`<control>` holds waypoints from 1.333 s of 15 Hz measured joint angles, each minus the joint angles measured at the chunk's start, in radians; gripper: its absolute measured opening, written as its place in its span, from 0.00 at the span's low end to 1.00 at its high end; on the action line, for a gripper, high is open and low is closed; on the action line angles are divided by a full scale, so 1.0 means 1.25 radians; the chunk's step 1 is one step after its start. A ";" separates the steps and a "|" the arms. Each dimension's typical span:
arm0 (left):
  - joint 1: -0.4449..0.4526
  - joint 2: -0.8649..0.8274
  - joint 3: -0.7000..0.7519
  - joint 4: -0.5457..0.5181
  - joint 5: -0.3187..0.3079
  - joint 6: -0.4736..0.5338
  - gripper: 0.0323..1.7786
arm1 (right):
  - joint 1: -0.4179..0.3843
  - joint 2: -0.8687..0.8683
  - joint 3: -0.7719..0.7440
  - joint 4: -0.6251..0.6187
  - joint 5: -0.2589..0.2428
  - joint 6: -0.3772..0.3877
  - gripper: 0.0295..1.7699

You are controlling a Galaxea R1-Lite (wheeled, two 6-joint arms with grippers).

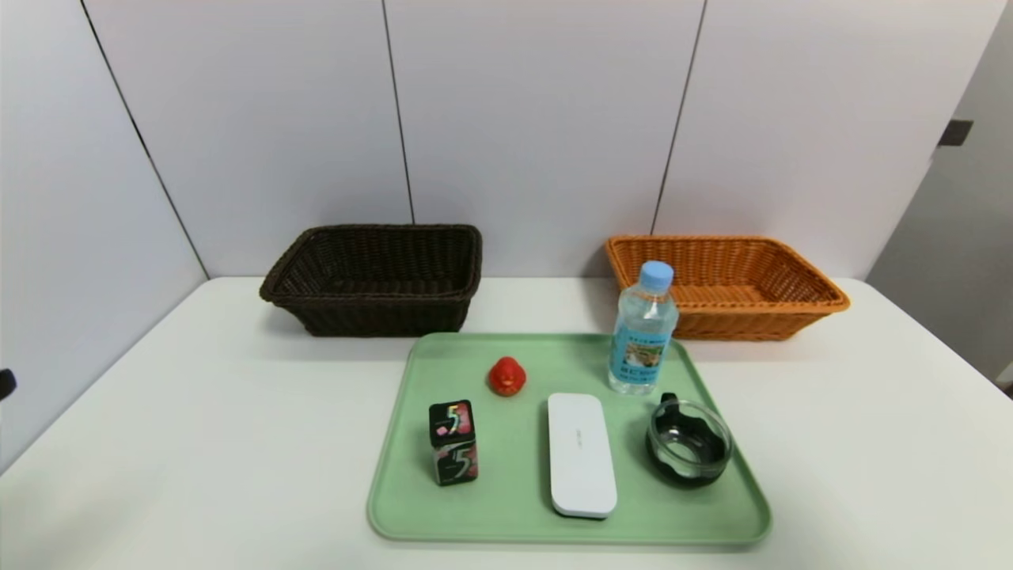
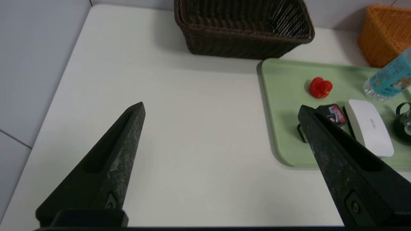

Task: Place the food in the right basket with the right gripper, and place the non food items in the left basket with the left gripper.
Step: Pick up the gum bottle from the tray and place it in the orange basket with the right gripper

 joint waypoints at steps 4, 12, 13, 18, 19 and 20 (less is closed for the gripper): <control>0.000 0.034 -0.010 0.058 0.002 -0.051 0.95 | 0.133 0.227 -0.160 0.049 -0.039 0.062 0.97; 0.000 0.019 -0.002 0.059 0.001 -0.052 0.95 | 0.496 0.521 -0.281 0.209 -0.237 0.304 0.97; 0.000 0.016 0.001 0.060 0.001 -0.052 0.95 | 0.526 0.540 -0.288 0.214 -0.247 0.317 0.97; 0.000 0.003 0.013 0.062 0.002 -0.051 0.95 | 0.622 0.620 -0.367 0.247 -0.252 0.381 0.97; 0.000 0.001 0.013 0.062 0.002 -0.051 0.95 | 0.639 0.634 -0.377 0.246 -0.252 0.389 0.97; 0.000 -0.002 0.014 0.062 0.002 -0.051 0.95 | 0.656 0.648 -0.385 0.242 -0.258 0.397 0.97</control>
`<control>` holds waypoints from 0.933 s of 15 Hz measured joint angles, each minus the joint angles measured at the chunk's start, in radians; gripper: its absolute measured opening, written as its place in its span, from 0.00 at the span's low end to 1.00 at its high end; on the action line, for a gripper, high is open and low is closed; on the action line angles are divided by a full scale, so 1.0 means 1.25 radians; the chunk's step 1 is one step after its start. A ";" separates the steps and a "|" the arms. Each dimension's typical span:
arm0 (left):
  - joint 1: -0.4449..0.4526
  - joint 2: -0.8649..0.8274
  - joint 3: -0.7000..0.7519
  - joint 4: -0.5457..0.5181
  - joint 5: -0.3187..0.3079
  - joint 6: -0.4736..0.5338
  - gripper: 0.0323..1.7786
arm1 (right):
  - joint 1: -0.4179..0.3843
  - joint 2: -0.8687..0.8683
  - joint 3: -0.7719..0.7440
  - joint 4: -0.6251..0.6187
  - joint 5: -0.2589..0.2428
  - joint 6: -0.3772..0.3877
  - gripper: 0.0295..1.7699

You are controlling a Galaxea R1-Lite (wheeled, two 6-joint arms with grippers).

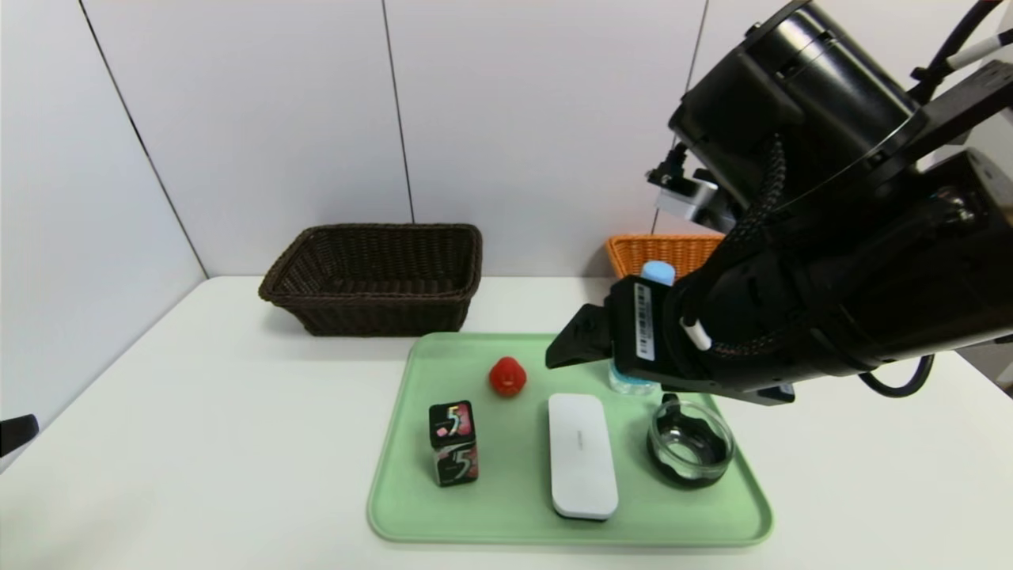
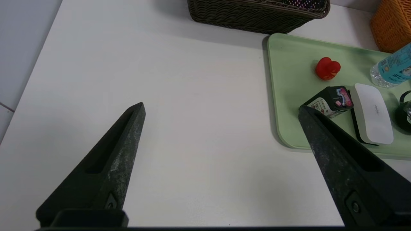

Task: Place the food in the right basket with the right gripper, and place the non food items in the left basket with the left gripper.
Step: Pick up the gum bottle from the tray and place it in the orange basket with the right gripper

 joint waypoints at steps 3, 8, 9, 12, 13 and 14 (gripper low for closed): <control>0.000 -0.013 0.010 0.000 0.000 0.001 0.95 | 0.060 0.044 -0.019 -0.005 -0.030 0.033 0.97; 0.000 -0.043 0.037 0.001 0.000 0.005 0.95 | 0.160 0.119 -0.037 -0.124 -0.122 0.057 0.97; 0.000 -0.052 0.043 0.002 0.000 0.005 0.95 | 0.173 0.130 -0.038 -0.140 -0.129 0.057 0.97; 0.000 -0.072 0.051 0.012 0.002 0.005 0.95 | 0.197 0.162 -0.039 -0.147 -0.157 0.049 0.97; 0.000 -0.077 0.053 0.013 0.002 0.005 0.95 | 0.202 0.172 -0.043 -0.148 -0.178 0.037 0.97; 0.000 -0.080 0.053 0.012 0.002 0.005 0.95 | 0.205 0.182 -0.049 -0.149 -0.185 0.025 0.97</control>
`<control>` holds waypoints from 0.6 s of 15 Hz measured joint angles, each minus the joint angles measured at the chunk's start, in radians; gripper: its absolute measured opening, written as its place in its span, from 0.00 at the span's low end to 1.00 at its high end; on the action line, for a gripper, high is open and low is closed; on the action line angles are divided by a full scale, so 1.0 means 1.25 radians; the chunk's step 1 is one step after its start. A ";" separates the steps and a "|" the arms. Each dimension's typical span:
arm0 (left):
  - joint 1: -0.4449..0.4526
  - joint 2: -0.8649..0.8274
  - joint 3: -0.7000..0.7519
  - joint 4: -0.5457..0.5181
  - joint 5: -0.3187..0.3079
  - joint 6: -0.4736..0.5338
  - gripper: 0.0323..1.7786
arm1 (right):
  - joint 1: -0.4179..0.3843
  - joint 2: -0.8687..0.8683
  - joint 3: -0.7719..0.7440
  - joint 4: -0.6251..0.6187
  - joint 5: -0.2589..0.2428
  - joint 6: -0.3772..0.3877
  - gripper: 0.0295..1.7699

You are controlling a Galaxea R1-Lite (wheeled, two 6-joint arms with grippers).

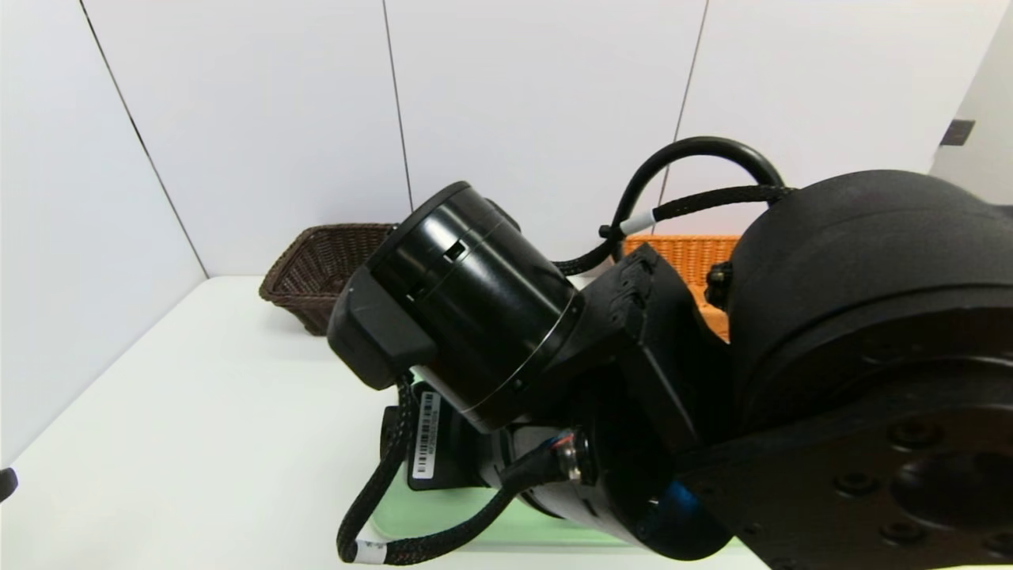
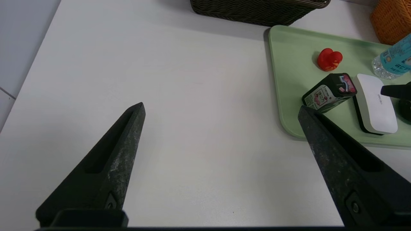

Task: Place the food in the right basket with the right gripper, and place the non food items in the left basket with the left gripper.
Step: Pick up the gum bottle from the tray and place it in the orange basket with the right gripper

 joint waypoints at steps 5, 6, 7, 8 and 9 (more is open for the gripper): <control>0.000 -0.010 0.005 0.000 -0.001 -0.001 0.95 | 0.003 0.052 -0.018 -0.001 -0.015 -0.050 0.97; 0.000 -0.012 0.006 0.000 -0.001 -0.001 0.95 | 0.002 0.064 -0.025 0.000 -0.015 -0.056 0.97; 0.000 -0.013 0.007 0.000 -0.001 -0.002 0.95 | 0.000 0.076 -0.034 0.000 -0.016 -0.062 0.97; 0.000 -0.015 0.009 -0.001 -0.001 -0.001 0.95 | -0.003 0.089 -0.043 0.001 -0.016 -0.068 0.97; 0.000 -0.017 0.013 -0.002 -0.001 -0.002 0.95 | -0.008 0.104 -0.055 0.001 -0.016 -0.073 0.97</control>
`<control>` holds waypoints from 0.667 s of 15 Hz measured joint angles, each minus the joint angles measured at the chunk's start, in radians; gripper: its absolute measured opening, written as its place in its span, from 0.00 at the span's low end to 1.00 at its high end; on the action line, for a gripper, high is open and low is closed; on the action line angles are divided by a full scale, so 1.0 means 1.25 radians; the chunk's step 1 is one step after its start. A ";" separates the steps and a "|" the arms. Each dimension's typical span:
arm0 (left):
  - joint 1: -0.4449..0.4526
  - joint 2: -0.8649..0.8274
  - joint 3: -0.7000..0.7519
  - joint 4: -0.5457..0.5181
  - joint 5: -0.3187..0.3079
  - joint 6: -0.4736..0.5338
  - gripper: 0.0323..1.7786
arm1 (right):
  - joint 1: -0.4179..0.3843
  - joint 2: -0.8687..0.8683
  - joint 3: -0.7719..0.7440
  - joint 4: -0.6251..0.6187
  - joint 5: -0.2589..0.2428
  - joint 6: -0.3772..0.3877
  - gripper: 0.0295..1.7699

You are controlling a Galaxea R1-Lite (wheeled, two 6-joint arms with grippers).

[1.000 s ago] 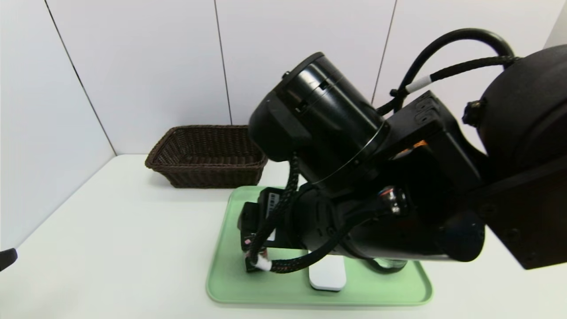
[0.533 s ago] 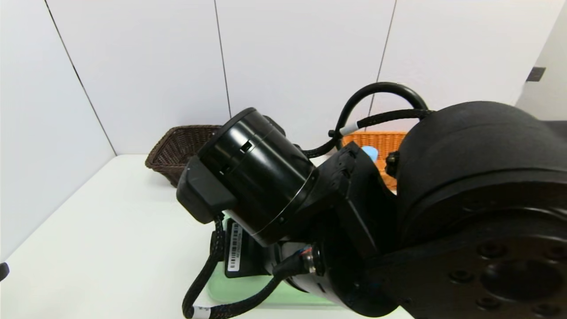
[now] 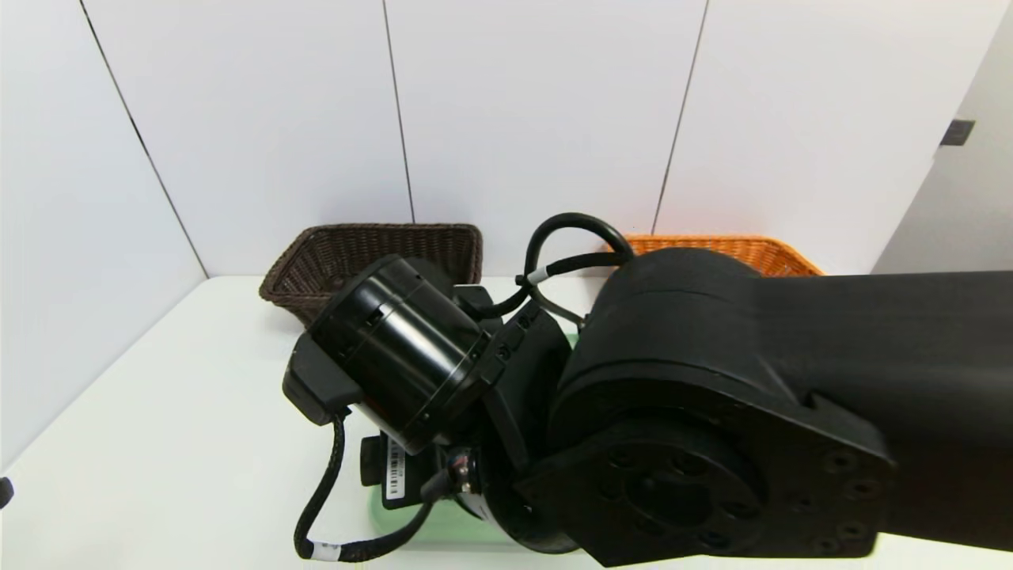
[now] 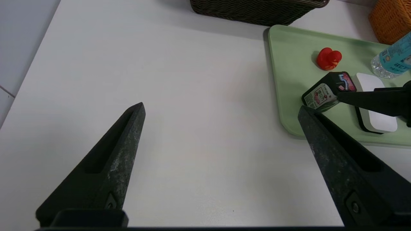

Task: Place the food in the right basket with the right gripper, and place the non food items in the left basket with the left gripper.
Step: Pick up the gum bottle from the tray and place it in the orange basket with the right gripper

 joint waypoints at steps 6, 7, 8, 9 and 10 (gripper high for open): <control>0.000 -0.013 0.018 0.000 -0.001 0.001 0.95 | -0.045 0.085 -0.071 0.004 0.001 -0.030 0.97; 0.000 -0.013 0.020 -0.001 -0.001 0.001 0.95 | -0.053 0.095 -0.075 0.005 0.002 -0.033 0.97; 0.000 -0.014 0.022 -0.002 -0.001 0.001 0.95 | -0.061 0.105 -0.078 0.006 0.002 -0.037 0.97; 0.000 -0.014 0.023 -0.002 0.000 0.001 0.95 | -0.068 0.113 -0.080 0.006 0.004 -0.040 0.97; 0.000 -0.014 0.023 -0.003 -0.001 0.001 0.95 | -0.074 0.121 -0.081 0.005 0.006 -0.042 0.97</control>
